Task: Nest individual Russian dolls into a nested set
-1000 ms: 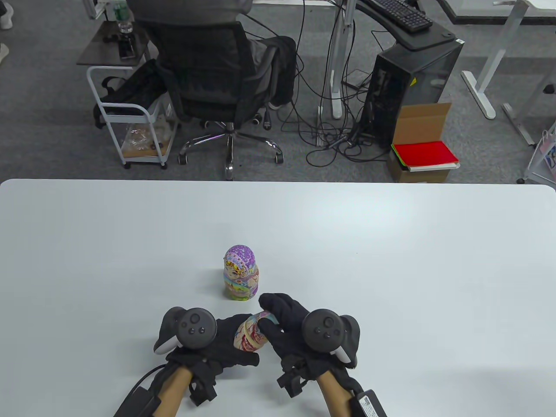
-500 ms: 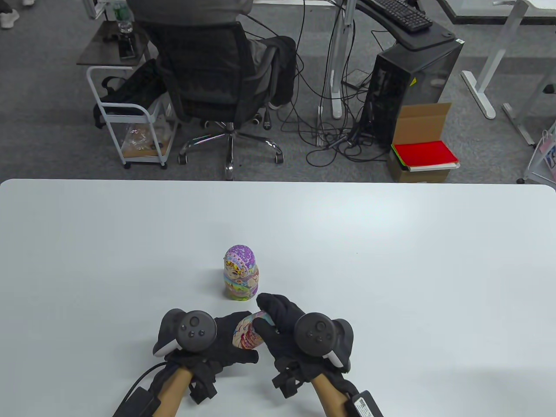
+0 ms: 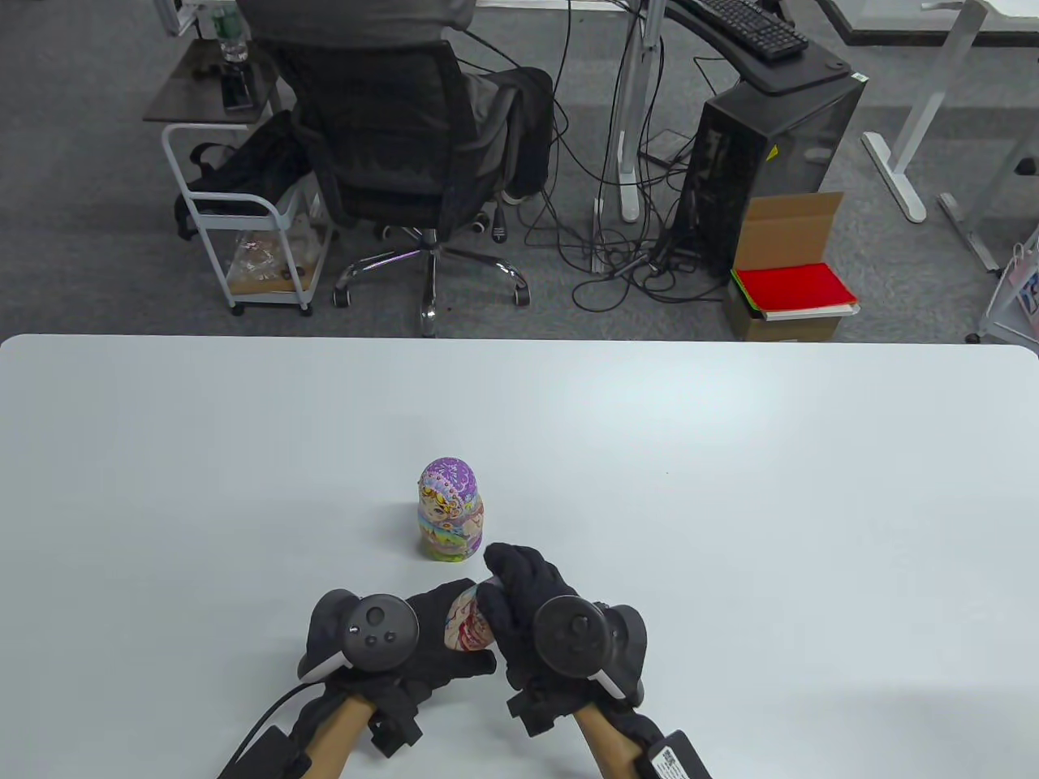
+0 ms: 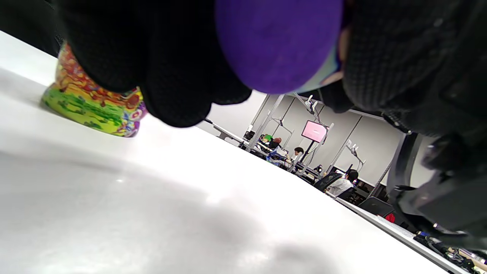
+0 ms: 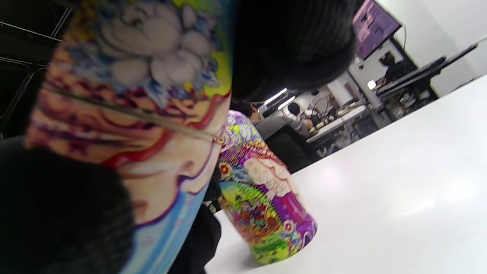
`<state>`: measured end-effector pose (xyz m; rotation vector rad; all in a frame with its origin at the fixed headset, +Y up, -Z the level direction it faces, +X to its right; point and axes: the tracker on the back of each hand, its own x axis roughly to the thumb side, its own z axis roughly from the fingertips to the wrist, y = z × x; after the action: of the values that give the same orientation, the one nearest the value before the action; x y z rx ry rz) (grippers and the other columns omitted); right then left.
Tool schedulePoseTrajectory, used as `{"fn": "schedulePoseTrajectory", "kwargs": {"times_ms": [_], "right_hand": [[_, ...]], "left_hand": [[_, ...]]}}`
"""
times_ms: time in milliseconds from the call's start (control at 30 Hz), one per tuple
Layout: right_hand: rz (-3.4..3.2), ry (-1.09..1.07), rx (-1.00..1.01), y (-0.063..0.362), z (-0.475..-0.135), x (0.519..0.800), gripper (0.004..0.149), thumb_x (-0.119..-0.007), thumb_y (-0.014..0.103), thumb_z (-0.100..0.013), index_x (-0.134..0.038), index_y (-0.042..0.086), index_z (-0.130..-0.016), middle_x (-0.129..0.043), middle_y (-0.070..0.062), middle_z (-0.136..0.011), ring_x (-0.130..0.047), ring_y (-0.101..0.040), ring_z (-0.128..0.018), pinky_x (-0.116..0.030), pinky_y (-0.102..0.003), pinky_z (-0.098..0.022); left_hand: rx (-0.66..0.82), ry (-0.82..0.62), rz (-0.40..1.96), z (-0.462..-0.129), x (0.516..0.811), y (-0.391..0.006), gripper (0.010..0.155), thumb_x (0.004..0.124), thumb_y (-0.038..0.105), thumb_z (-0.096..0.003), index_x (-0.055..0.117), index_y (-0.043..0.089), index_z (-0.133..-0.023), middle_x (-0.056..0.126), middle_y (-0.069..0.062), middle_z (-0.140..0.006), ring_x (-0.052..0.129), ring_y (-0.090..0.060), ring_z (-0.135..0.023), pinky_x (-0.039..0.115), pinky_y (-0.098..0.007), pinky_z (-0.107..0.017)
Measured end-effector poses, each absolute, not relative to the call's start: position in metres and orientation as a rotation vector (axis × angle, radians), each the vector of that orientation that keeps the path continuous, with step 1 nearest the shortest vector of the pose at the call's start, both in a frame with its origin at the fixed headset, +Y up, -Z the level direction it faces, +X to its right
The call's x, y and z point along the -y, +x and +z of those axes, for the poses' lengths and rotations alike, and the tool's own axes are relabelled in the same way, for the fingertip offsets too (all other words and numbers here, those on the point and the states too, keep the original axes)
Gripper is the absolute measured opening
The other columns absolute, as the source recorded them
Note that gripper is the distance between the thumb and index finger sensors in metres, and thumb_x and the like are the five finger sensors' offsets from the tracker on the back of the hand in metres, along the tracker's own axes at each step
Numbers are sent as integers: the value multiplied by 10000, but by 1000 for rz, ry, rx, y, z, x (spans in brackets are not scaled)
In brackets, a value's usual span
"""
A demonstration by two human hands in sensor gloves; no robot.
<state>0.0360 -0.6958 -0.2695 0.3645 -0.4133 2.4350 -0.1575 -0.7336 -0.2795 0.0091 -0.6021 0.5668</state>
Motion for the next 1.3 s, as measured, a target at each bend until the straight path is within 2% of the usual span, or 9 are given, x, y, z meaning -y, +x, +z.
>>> {"fn": "schedulePoseTrajectory", "kwargs": {"times_ms": [167,767,867,900,1033,1067,1100,1233,1300], "right_hand": [[2471,305,524,37,-267,694,531,-522,563,-455,-676,275,-874,-825,-46,-838,-968,-264,-407,-896,-303,-191],[2505,219,609,33,-264,695,503,-508,548,-472,-711,273,-841,-858,-63,-792,-977,-253,-334,-888,-289,-127],[2505,218,614,33,-263,695,502,-510,547,-473,-711,270,-841,-858,-64,-791,-976,-253,-332,-887,-290,-125],[2508,221,622,33,-263,695,500,-510,549,-473,-713,274,-839,-860,-59,-790,-977,-250,-332,-888,-288,-124],[2505,217,596,33,-264,699,504,-517,556,-473,-713,273,-841,-860,-53,-791,-977,-244,-334,-889,-285,-127],[2512,222,591,32,-264,700,505,-520,563,-472,-710,278,-844,-858,-46,-795,-978,-238,-341,-892,-281,-133],[2514,227,583,32,-265,701,510,-527,572,-471,-703,282,-851,-852,-35,-806,-980,-233,-358,-900,-279,-152],[2504,280,447,34,-271,701,569,-620,615,-436,-665,286,-897,-817,-16,-868,-979,-246,-452,-909,-308,-241],[2505,257,443,39,-274,695,580,-667,605,-426,-672,272,-902,-820,-26,-874,-978,-272,-471,-898,-342,-268]], "left_hand": [[591,35,556,-275,732,-151,899,902,595,-397,680,-18,-1017,923,-174,-820,995,-341,-636,815,-603,-534],[572,75,522,-274,731,-148,907,893,600,-397,681,-30,-1013,924,-184,-817,1000,-342,-633,820,-603,-535],[575,73,528,-274,731,-148,922,878,620,-389,682,-29,-1014,923,-182,-819,1000,-341,-636,818,-602,-539],[576,75,524,-274,731,-148,891,910,578,-399,681,-25,-1014,922,-179,-821,1001,-339,-637,820,-600,-539],[585,40,538,-276,734,-150,917,880,620,-389,679,-17,-1018,920,-172,-828,997,-339,-648,814,-600,-549],[585,35,543,-277,736,-151,887,912,577,-400,676,-11,-1021,917,-168,-833,994,-339,-656,810,-600,-555],[587,32,545,-279,737,-152,914,883,620,-387,673,-1,-1024,916,-160,-839,991,-336,-666,806,-597,-563],[569,-6,549,-284,744,-158,914,879,607,-406,605,45,-1072,855,-135,-923,933,-355,-764,735,-623,-609],[562,-14,537,-284,744,-158,955,834,629,-424,527,49,-1117,787,-161,-1006,859,-407,-847,676,-664,-622]]}}
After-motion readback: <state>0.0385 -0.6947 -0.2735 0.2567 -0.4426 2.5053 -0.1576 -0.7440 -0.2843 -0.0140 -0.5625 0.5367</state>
